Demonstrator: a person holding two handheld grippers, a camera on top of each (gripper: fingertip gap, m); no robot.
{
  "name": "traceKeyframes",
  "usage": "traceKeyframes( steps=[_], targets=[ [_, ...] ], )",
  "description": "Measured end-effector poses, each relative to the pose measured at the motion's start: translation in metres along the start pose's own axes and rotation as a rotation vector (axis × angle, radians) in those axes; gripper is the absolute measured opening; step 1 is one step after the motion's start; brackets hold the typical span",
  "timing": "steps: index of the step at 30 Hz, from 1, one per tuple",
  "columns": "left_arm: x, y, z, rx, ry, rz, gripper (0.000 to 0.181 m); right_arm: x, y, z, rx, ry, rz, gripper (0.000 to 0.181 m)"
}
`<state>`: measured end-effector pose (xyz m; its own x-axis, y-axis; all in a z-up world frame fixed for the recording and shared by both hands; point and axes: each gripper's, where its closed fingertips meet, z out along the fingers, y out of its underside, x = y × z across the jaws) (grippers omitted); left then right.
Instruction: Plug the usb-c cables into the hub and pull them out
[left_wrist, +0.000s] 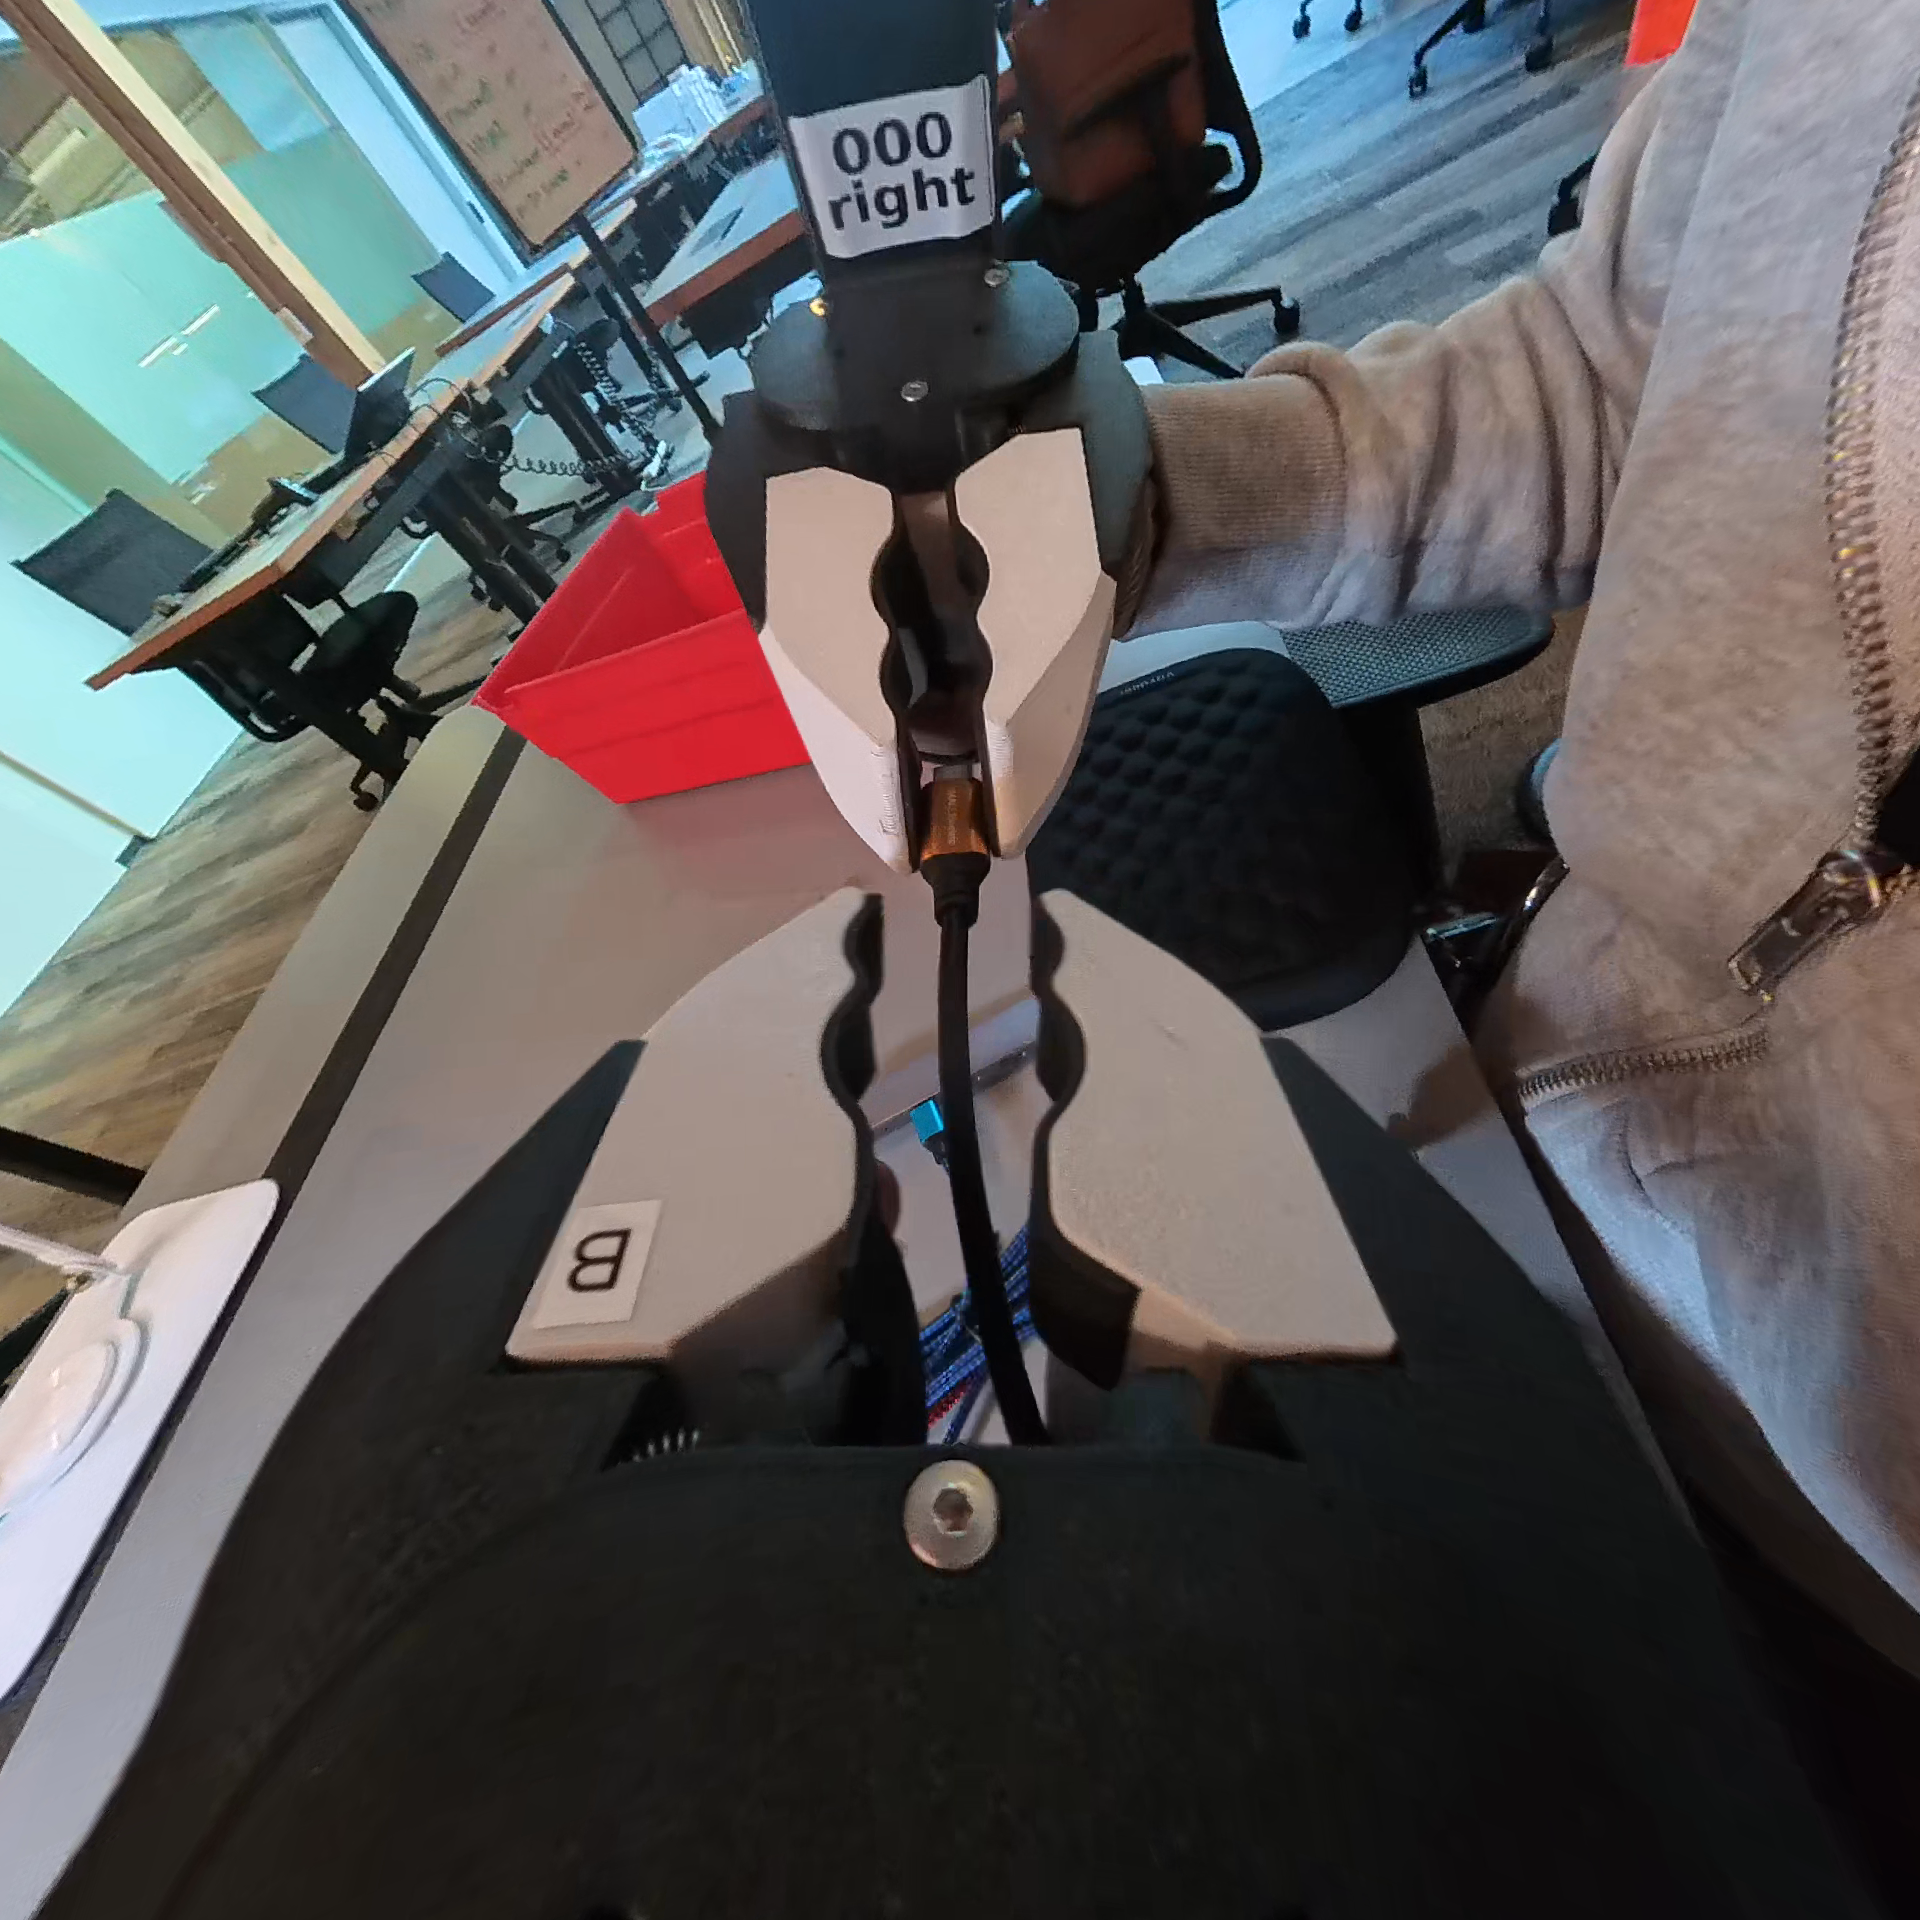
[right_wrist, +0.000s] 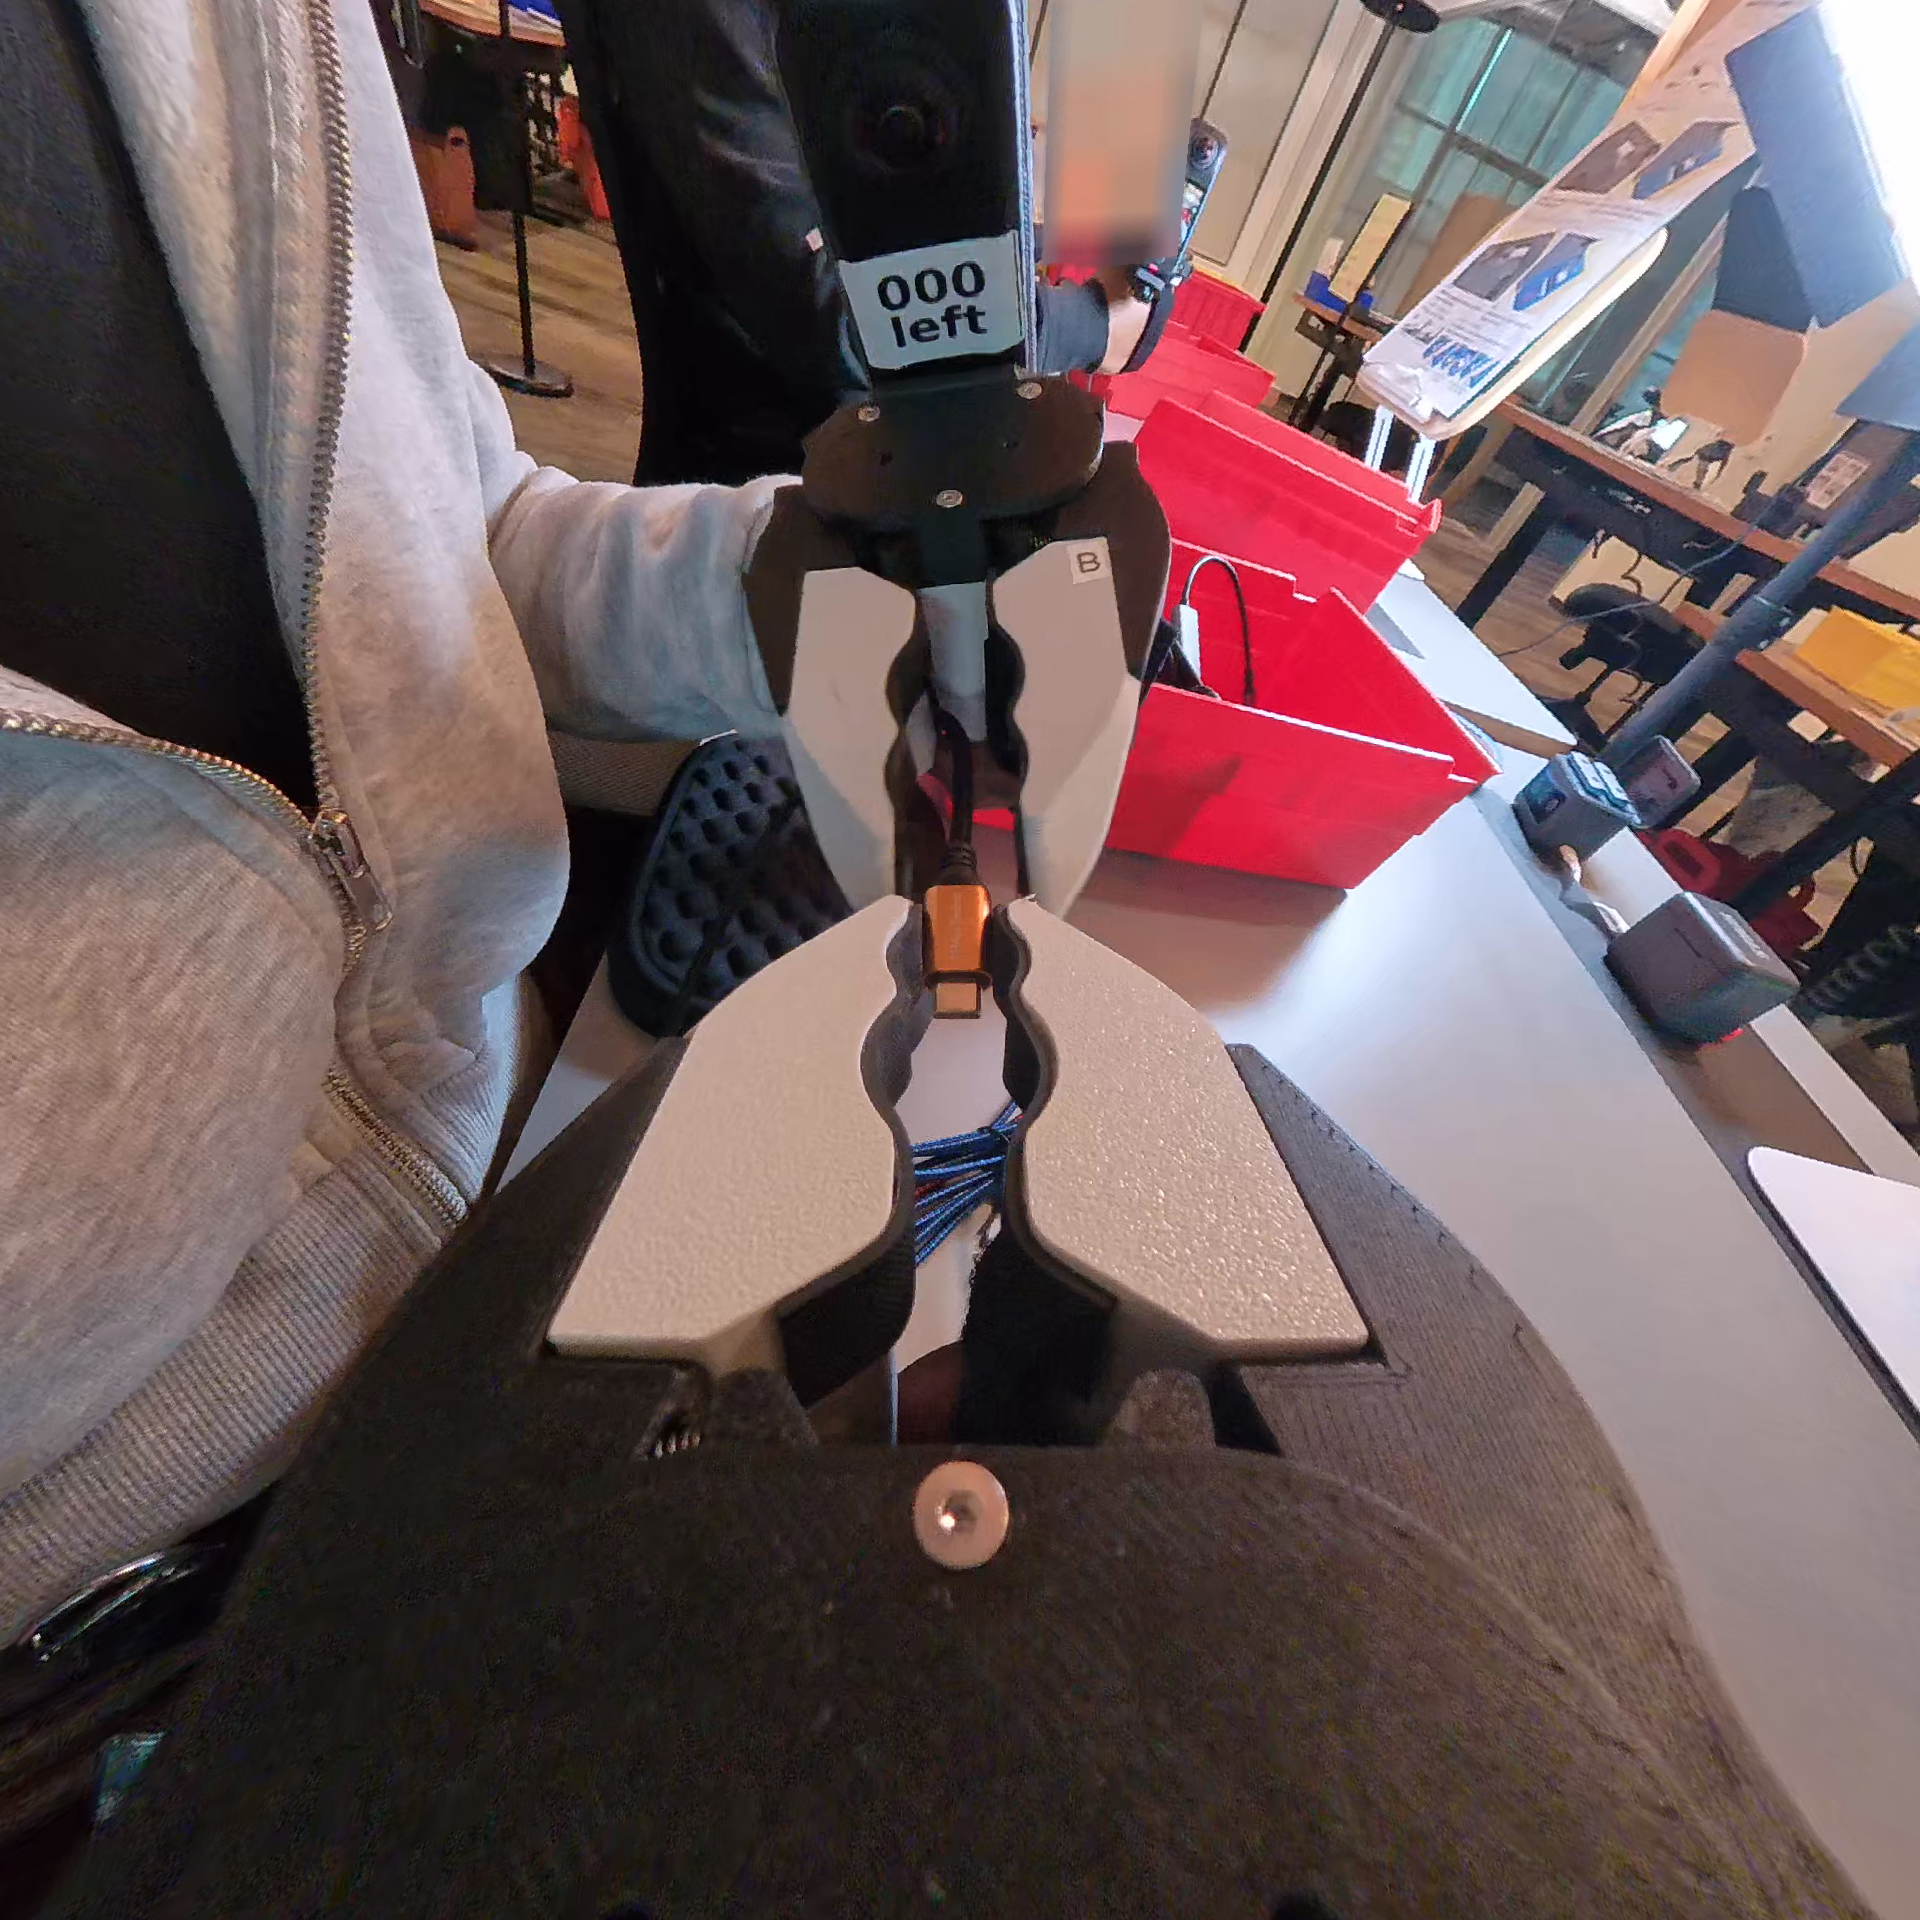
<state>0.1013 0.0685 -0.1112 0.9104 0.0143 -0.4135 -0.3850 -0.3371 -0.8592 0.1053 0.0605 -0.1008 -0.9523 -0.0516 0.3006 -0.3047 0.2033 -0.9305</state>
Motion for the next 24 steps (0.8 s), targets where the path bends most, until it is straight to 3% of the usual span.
traceKeyframes(
  steps=[4,10,16,20,24],
  targets=[
    [0.002,-0.006,-0.004,0.066,0.008,-0.030,0.008,-0.001,-0.002,0.000,0.018,-0.007,0.006,0.012],
    [0.000,-0.009,-0.006,0.118,0.012,-0.091,0.007,0.000,-0.009,-0.001,0.086,0.011,0.017,0.012],
    [-0.007,-0.008,-0.011,0.163,-0.018,-0.147,0.007,0.003,-0.011,-0.008,0.136,0.051,0.013,0.026],
    [-0.006,-0.010,-0.012,0.190,-0.006,-0.168,0.007,0.006,-0.008,-0.005,0.125,0.067,-0.002,0.013],
    [-0.002,-0.012,-0.011,0.198,0.014,-0.176,0.007,0.003,-0.010,-0.006,0.142,0.040,0.012,0.011]
  ],
)
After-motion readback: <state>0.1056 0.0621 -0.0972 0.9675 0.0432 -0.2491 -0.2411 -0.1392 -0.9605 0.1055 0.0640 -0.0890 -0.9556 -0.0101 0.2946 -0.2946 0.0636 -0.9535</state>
